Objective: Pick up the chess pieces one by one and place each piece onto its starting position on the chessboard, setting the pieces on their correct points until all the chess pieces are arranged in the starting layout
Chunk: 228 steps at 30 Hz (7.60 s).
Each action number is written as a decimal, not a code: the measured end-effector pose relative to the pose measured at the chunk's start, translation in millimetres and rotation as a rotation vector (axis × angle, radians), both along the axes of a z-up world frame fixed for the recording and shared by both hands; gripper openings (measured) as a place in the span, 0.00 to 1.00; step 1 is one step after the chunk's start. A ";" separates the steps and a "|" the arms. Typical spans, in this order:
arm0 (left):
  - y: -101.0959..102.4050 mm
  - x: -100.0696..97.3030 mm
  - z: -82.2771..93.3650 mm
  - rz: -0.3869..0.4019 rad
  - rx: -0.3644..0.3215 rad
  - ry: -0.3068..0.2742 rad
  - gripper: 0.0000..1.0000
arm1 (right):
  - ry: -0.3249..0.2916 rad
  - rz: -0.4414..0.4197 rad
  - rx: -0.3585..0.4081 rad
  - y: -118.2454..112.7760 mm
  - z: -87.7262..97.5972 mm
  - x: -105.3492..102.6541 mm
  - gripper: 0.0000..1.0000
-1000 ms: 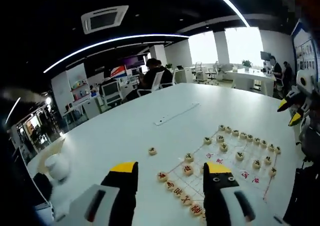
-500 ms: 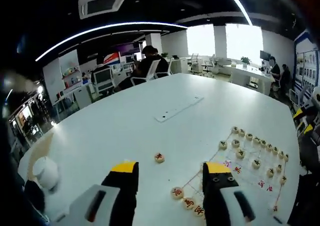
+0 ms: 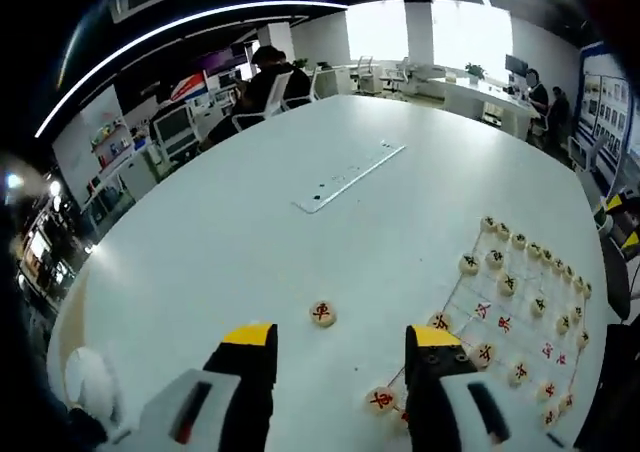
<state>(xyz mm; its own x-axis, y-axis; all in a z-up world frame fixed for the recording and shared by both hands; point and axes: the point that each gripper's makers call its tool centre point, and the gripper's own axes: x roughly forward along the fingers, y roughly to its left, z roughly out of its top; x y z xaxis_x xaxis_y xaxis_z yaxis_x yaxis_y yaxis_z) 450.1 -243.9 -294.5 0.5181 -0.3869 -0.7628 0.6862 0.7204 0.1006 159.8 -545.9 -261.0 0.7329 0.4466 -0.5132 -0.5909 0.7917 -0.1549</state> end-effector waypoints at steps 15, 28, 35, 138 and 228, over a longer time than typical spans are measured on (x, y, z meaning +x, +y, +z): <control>-17.1 8.8 -40.1 -0.003 0.082 0.073 0.49 | 0.020 -0.026 0.013 -9.5 -8.9 -3.4 0.38; -13.9 16.7 -65.9 0.028 0.074 0.103 0.38 | 0.031 -0.038 0.021 -12.6 -12.9 -5.6 0.38; -14.7 14.0 -71.5 0.038 0.057 0.111 0.29 | 0.030 -0.038 0.015 -13.4 -13.4 -6.2 0.37; 21.5 -309.9 -71.8 0.063 -0.078 0.027 0.20 | -0.022 0.210 -0.024 63.9 1.9 -3.4 0.38; 188.4 -312.5 50.6 0.462 -0.340 -0.642 0.71 | -0.439 -0.196 0.214 -66.4 50.0 -8.5 0.65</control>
<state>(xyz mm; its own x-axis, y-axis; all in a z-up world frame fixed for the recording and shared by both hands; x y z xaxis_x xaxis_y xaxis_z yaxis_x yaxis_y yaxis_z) 137.5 -55.5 -243.9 0.9713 -0.1852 -0.1494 0.2008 0.9748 0.0969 151.3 -612.4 -210.9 0.9389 0.3404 -0.0512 -0.3440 0.9221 -0.1774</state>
